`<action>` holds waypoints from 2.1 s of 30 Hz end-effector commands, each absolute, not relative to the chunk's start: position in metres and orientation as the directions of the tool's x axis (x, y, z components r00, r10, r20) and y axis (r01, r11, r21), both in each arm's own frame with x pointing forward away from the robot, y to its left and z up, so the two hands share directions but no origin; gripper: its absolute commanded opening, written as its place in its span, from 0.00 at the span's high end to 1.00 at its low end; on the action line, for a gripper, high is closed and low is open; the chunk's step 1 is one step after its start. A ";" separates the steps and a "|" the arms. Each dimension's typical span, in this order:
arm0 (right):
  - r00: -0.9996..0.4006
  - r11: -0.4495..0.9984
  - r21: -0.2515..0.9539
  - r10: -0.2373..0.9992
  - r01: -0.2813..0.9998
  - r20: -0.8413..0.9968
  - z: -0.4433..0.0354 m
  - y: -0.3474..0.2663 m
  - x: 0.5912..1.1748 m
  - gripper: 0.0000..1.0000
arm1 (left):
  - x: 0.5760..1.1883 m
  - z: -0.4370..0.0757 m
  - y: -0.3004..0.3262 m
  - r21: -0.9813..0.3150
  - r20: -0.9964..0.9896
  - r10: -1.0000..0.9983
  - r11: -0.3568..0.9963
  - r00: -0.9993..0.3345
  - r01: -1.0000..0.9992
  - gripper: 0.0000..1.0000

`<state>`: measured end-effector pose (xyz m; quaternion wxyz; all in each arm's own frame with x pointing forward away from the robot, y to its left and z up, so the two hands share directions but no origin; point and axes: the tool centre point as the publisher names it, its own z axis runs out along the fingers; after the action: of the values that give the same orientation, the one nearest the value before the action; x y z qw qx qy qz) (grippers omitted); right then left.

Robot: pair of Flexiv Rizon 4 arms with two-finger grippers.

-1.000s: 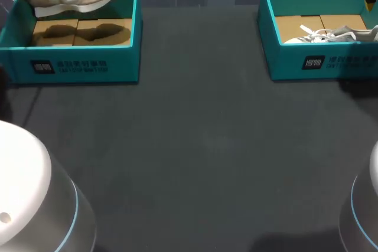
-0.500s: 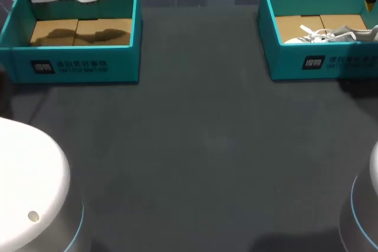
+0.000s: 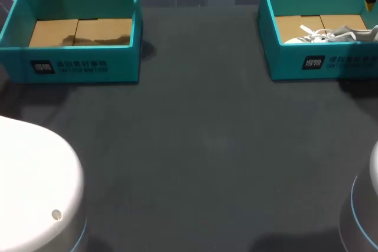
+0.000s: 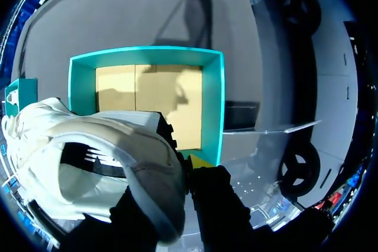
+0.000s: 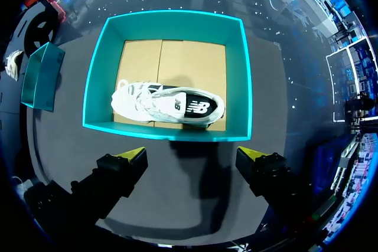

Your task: Take the shoe out of the shoebox, open the shoe tongue, remove and reinsert the insole, then place the shoe into the shoebox

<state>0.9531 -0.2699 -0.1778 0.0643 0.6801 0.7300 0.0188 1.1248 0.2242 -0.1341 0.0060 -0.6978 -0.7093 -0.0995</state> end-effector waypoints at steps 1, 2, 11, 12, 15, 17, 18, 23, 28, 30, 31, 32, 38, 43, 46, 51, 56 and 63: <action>-0.066 0.074 0.116 0.995 0.991 -0.069 -0.178 -0.270 0.953 0.00 | 1.093 -0.103 0.201 0.164 0.181 0.983 -0.006 -0.024 0.986 1.00; -0.066 0.074 0.116 0.995 0.991 -0.069 -0.178 -0.270 0.953 0.00 | 1.087 -0.102 0.197 0.169 0.185 0.983 -0.012 -0.020 0.986 1.00; -0.066 0.074 0.116 0.995 0.991 -0.069 -0.178 -0.270 0.953 0.00 | 1.026 -0.102 0.154 0.164 0.187 0.982 -0.017 -0.014 0.986 1.00; -0.066 0.074 0.116 0.995 0.991 -0.069 -0.178 -0.270 0.953 0.00 | 1.018 -0.103 0.149 0.163 0.188 0.982 -0.017 -0.014 0.986 1.00; -0.066 0.074 0.116 0.995 0.991 -0.069 -0.178 -0.270 0.953 0.00 | 0.994 -0.105 0.135 0.157 0.189 0.982 -0.016 -0.014 0.987 1.00; -0.066 0.074 0.116 0.995 0.991 -0.069 -0.178 -0.270 0.953 0.00 | 0.979 -0.106 0.126 0.153 0.190 0.982 -0.016 -0.014 0.988 1.00; -0.066 0.074 0.116 0.995 0.991 -0.069 -0.178 -0.270 0.953 0.00 | 0.970 -0.107 0.122 0.147 0.191 0.982 -0.016 -0.012 0.989 1.00; -0.066 0.074 0.116 0.995 0.991 -0.069 -0.178 -0.270 0.953 0.00 | 0.930 -0.113 0.098 0.137 0.194 0.981 -0.022 -0.005 0.990 1.00; -0.066 0.074 0.116 0.995 0.991 -0.069 -0.178 -0.270 0.953 0.00 | 0.890 -0.123 0.073 0.114 0.205 0.978 -0.053 0.029 0.992 1.00; -0.066 0.074 0.116 0.995 0.991 -0.069 -0.178 -0.270 0.953 0.00 | 0.873 -0.129 0.063 0.112 0.211 0.976 -0.074 0.049 0.991 1.00; -0.066 0.074 0.116 0.995 0.991 -0.069 -0.178 -0.270 0.953 0.00 | 0.865 -0.132 0.059 0.110 0.215 0.975 -0.084 0.058 0.990 1.00; -0.066 0.074 0.116 0.995 0.991 -0.069 -0.178 -0.270 0.953 0.00 | 0.857 -0.135 0.054 0.116 0.218 0.974 -0.089 0.062 0.989 1.00; -0.066 0.074 0.116 0.995 0.991 -0.069 -0.178 -0.270 0.953 0.00 | 0.821 -0.152 0.025 0.103 0.240 0.966 -0.125 0.098 0.987 1.00; -0.066 0.074 0.116 0.995 0.991 -0.069 -0.178 -0.270 0.953 0.00 | 0.801 -0.172 0.007 0.089 0.256 0.960 -0.144 0.117 0.986 1.00; -0.066 0.074 0.116 0.995 0.991 -0.069 -0.178 -0.270 0.953 0.00 | 0.788 -0.184 -0.002 0.086 0.264 0.955 -0.160 0.133 0.983 1.00; -0.066 0.074 0.116 0.995 0.991 -0.069 -0.178 -0.270 0.953 0.00 | 0.772 -0.198 -0.015 0.078 0.265 0.952 -0.182 0.155 0.980 1.00; -0.066 0.074 0.116 0.995 0.991 -0.069 -0.178 -0.270 0.953 0.00 | 0.763 -0.216 -0.034 0.063 0.263 0.953 -0.176 0.154 0.982 1.00; -0.066 0.074 0.116 0.995 0.991 -0.069 -0.178 -0.270 0.953 0.00 | 0.755 -0.240 -0.058 0.046 0.248 0.955 -0.177 0.160 0.983 1.00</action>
<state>0.9531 -0.2699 -0.1778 0.0643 0.6801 0.7300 0.0188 0.7519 -0.0466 -0.2289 0.0573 -0.7611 -0.6373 -0.1066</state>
